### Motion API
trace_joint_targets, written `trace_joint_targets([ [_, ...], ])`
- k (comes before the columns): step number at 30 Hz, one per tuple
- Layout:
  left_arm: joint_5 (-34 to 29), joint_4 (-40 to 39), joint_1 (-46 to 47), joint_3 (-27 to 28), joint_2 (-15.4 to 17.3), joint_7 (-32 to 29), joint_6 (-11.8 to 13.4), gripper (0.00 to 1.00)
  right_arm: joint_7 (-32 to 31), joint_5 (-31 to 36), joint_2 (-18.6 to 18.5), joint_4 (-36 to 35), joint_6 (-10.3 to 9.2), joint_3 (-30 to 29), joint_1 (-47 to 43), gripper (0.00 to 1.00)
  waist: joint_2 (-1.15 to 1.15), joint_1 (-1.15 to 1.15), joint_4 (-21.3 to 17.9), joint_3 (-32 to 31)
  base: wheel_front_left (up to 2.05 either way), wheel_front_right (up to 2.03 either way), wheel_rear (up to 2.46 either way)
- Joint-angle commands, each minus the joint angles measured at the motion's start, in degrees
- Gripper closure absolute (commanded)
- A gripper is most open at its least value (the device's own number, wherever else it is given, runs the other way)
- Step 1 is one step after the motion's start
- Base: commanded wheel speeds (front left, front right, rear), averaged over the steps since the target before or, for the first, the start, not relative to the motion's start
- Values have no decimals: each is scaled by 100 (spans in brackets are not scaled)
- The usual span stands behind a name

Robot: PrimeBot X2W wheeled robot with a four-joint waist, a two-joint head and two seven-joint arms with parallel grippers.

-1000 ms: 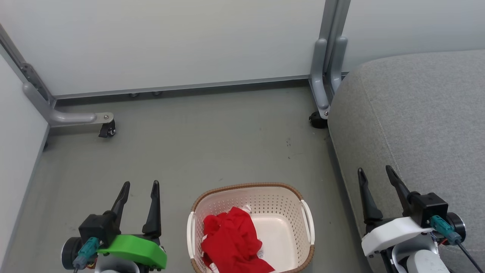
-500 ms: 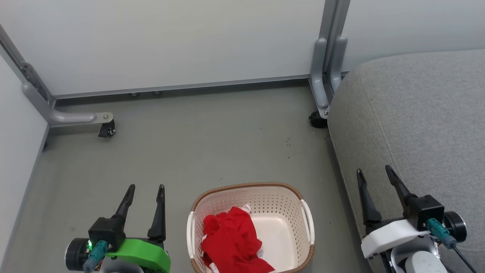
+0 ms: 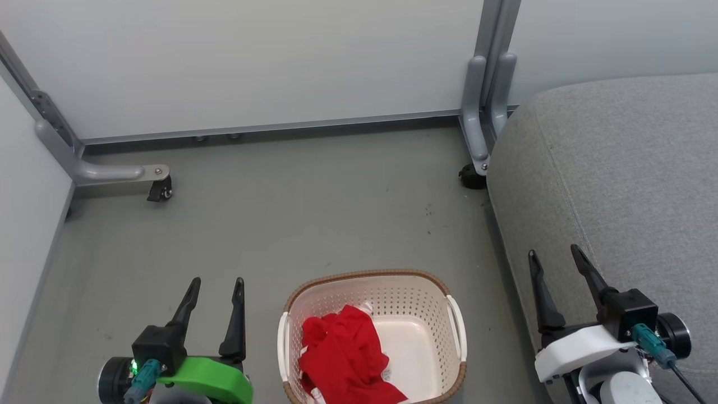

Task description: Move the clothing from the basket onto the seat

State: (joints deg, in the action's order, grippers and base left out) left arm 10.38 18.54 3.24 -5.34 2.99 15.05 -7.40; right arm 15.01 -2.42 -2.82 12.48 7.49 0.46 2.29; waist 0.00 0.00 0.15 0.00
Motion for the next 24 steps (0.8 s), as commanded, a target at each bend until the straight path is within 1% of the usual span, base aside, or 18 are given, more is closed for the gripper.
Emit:
trace_joint_targets([
  [1, 31, -1, -25, 40, 9, 18, -17, 0, 17, -37, -14, -28, 0, -14, -65, 0, 0, 0, 8, 1, 0, 0, 0],
  [8, 85, -27, 14, 71, 0, 18, -17, 0, 15, -51, -14, -72, 0, -19, -44, 0, 0, 0, 36, 18, 0, 0, 0],
  [12, 127, -102, 118, 68, -3, 18, -17, 0, -5, -101, -14, -152, 0, -37, 63, 0, 0, 0, 58, 179, 0, 0, 0],
  [18, 218, -83, 313, -205, -4, 12, 26, 0, -9, -133, -14, -331, 0, -40, 335, 0, 0, 0, 57, 690, 0, 0, 0],
  [24, 119, 203, 648, -659, -3, 11, 54, 0, 3, -169, -14, -486, 0, 18, 702, 0, 0, 0, -19, 1329, 0, 0, 0],
])
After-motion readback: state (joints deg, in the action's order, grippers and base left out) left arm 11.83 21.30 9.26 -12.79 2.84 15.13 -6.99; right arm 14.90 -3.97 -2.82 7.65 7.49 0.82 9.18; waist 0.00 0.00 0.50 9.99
